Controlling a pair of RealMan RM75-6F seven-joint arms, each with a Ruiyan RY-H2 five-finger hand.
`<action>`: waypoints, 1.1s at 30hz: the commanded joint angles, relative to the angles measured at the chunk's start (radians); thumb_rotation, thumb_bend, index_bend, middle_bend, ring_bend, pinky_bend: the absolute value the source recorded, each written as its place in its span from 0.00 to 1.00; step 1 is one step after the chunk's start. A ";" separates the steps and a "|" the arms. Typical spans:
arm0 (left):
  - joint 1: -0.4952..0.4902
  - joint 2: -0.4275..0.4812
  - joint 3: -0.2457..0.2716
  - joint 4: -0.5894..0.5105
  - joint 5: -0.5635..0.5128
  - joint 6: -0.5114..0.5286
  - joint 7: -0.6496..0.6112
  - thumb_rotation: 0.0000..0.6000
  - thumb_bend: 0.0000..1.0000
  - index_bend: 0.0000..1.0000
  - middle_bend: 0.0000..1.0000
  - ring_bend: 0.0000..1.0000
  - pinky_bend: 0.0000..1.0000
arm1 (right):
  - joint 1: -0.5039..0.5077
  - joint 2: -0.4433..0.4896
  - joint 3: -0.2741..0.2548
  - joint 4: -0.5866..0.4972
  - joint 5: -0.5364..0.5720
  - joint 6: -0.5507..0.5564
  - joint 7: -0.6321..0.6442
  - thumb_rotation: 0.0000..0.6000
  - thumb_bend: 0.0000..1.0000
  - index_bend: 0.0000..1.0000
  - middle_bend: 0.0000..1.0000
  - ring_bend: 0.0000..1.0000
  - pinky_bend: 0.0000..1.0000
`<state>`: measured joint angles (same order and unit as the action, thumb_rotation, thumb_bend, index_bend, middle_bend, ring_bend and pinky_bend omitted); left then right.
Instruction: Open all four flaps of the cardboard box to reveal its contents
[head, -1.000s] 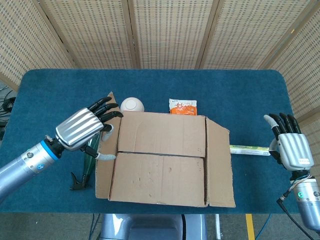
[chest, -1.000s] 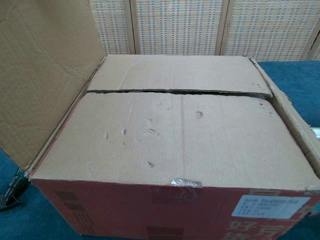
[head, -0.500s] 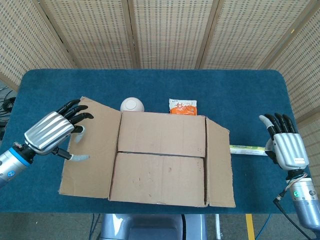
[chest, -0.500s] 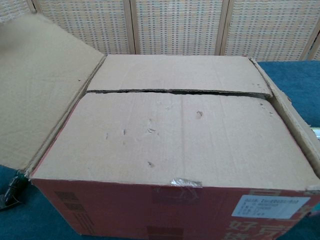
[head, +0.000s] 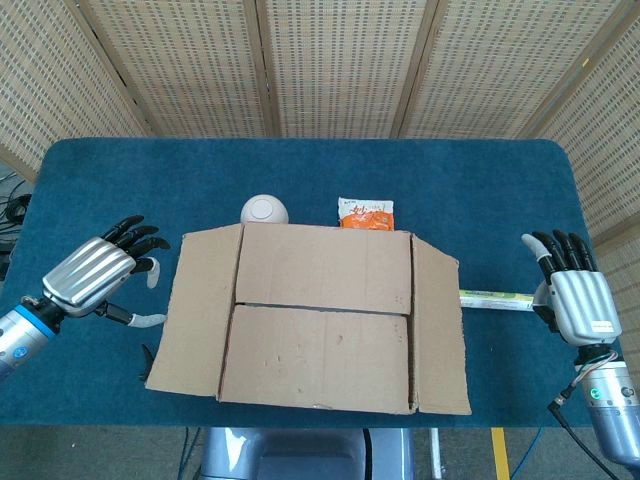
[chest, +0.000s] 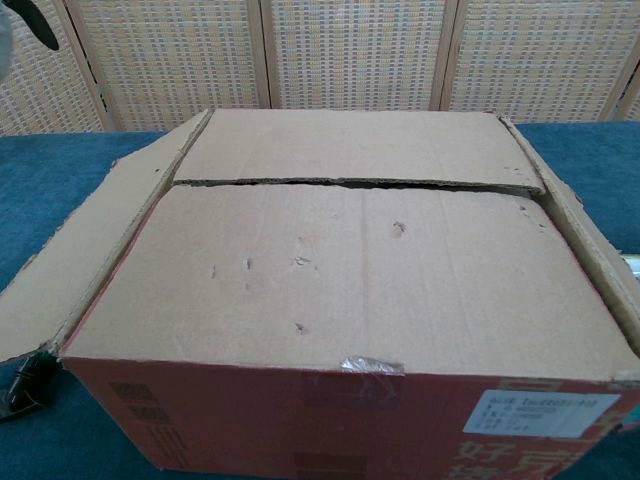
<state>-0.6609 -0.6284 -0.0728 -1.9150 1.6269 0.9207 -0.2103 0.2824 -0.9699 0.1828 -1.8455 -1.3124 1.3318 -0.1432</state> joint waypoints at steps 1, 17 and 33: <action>0.012 -0.094 -0.025 0.007 -0.072 0.026 0.122 0.52 0.07 0.25 0.10 0.07 0.00 | -0.003 -0.003 -0.003 0.005 -0.001 0.001 0.005 1.00 1.00 0.11 0.11 0.00 0.00; -0.004 -0.449 -0.075 0.029 -0.224 0.115 0.453 0.53 0.05 0.00 0.00 0.00 0.00 | -0.012 -0.083 -0.022 0.091 -0.028 0.022 0.012 1.00 0.88 0.07 0.05 0.00 0.00; -0.113 -0.580 -0.123 0.009 -0.448 0.033 0.644 0.63 0.10 0.00 0.00 0.00 0.00 | -0.021 -0.127 -0.028 0.141 -0.044 0.032 0.050 1.00 0.88 0.07 0.05 0.00 0.00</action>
<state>-0.7556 -1.1982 -0.1874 -1.8999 1.2071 0.9690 0.4109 0.2612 -1.0967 0.1541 -1.7052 -1.3564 1.3637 -0.0937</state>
